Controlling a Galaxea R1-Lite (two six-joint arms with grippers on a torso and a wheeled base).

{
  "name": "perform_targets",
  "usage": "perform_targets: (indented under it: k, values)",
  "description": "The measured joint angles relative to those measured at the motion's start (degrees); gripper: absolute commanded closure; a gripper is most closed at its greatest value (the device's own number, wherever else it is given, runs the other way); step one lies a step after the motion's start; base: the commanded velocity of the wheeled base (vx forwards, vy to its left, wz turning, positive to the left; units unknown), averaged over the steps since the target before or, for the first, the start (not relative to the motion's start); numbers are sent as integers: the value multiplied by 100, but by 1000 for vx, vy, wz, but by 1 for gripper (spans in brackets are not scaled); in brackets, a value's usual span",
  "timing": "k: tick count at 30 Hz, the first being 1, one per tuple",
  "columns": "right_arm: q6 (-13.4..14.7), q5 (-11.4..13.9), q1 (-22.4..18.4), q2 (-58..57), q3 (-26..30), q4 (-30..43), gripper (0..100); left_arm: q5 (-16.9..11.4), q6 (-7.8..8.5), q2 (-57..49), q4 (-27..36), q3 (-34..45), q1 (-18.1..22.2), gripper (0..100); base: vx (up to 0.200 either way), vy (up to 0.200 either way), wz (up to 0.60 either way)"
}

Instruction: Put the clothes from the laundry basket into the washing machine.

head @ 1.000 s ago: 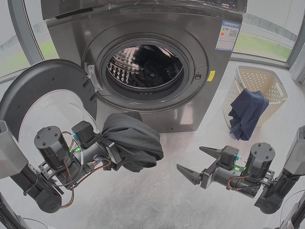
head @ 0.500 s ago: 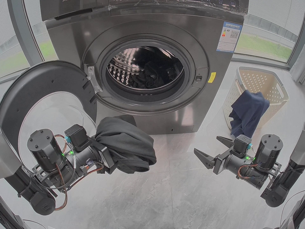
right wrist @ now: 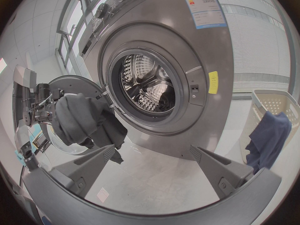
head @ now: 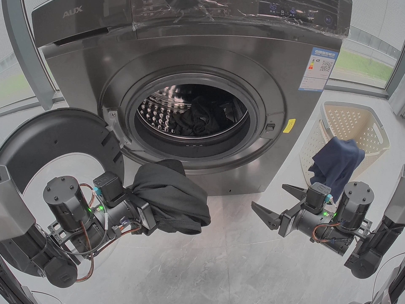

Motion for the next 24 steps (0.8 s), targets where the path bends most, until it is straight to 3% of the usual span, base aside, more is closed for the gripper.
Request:
perform_targets:
  k: [15, 21, 24]
  values:
    - [43, 4, 174, 0, 46, 0, 0, 30, 7, 140, -9, 41, -135, 100, 0, 0, 0]
    - [40, 1, 183, -4, 30, 1, 0, 16, -2, 201, -9, 68, -204, 100, 200, 0, 0]
    - [44, 1, 232, -12, 28, 1, 0, 20, -6, 233, -9, 51, -361, 100, 0, 0, 0]
